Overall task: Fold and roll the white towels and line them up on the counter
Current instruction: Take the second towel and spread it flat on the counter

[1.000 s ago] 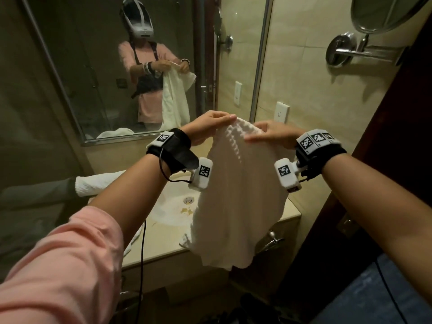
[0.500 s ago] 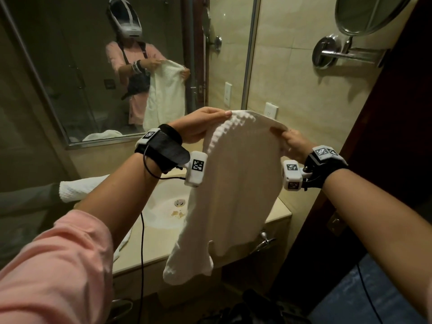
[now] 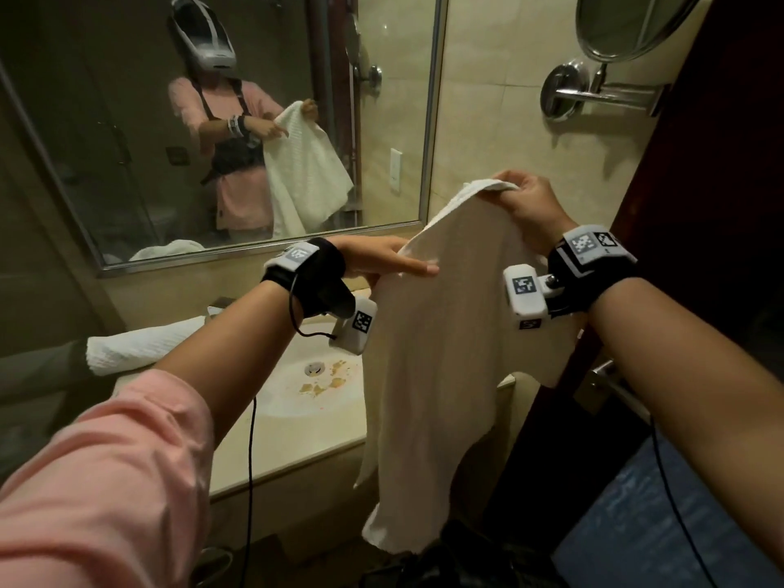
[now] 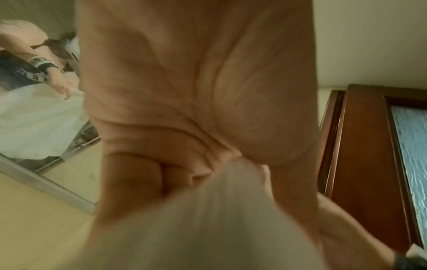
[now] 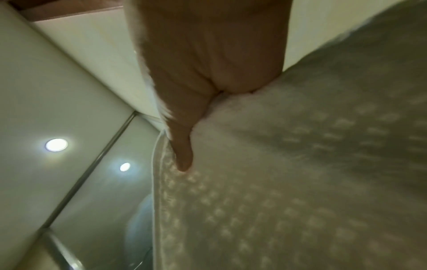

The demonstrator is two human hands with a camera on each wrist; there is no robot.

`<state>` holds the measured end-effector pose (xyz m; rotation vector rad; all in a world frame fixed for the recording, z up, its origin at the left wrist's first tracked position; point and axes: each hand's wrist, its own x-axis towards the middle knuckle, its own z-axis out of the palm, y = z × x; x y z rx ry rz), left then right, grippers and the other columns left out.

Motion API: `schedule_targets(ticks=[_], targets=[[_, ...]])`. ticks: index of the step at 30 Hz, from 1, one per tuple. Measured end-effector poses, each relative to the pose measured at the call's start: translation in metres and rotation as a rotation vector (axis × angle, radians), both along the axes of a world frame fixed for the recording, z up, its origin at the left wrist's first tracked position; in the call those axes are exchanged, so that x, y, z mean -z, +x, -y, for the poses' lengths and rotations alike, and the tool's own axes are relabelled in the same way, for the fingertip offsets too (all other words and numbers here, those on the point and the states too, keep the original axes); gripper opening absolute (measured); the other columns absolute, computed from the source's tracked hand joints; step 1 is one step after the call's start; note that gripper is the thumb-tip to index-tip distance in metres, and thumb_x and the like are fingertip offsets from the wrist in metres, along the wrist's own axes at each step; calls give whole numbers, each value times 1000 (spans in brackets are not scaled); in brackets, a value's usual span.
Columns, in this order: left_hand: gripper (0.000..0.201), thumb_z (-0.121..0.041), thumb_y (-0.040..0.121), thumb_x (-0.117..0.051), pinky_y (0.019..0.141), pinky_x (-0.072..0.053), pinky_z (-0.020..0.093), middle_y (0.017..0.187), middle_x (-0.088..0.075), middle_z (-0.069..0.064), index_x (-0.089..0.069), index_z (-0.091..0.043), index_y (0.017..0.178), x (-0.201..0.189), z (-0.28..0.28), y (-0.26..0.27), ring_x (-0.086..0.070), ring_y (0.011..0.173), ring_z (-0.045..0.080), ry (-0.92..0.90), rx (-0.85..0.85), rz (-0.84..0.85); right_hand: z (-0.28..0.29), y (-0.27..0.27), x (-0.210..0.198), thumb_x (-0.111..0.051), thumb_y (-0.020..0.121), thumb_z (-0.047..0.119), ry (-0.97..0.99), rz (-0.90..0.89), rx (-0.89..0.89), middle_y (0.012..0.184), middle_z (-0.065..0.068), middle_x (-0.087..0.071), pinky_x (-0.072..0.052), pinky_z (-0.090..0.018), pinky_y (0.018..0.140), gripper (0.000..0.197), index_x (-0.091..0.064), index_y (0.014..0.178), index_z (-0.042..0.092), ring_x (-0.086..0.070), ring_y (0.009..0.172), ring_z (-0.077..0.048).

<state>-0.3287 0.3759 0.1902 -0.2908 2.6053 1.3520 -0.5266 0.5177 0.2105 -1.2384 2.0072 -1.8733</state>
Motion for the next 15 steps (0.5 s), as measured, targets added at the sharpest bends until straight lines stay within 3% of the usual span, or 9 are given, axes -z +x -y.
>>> schedule_targets(ticks=[3, 7, 9, 12, 15], targets=[[47, -22, 87, -67, 83, -57, 45, 123, -64, 5, -48, -23, 130, 2, -11, -11, -65, 107, 24, 12, -20, -40, 9, 19, -10, -66, 86, 6, 32, -67, -101, 62, 13, -63, -45, -13, 63, 22, -62, 69, 19, -55, 59, 4], [66, -33, 75, -71, 95, -51, 44, 127, -61, -3, -45, -25, 135, 4, -18, -22, -60, 115, 16, 150, -133, -174, 21, 38, -13, -71, 81, 9, 95, -126, -213, 64, 10, -61, -45, -16, 63, 18, -62, 68, 18, -54, 62, 0], [62, -30, 77, -72, 96, -51, 43, 124, -64, 3, -50, -18, 133, 6, -20, -26, -62, 113, 20, 248, -182, -285, 26, 42, -12, -74, 76, 14, 89, -109, -236, 67, 5, -62, -46, -19, 63, 14, -62, 69, 17, -55, 62, -3], [47, -9, 84, -68, 97, -50, 42, 120, -64, 14, -52, -6, 129, 12, -18, -30, -62, 110, 27, 362, -245, -420, 28, 42, -10, -75, 63, 28, 69, -42, -269, 73, 2, -64, -48, -19, 64, 19, -63, 74, 18, -58, 68, -6], [36, -2, 88, -61, 94, -52, 42, 111, -64, 18, -56, -1, 123, 17, -15, -32, -64, 97, 26, 495, -374, -503, 28, 36, 0, -75, 73, 15, 21, 99, -334, 86, -3, -66, -52, -21, 71, 21, -61, 89, 15, -62, 78, -11]])
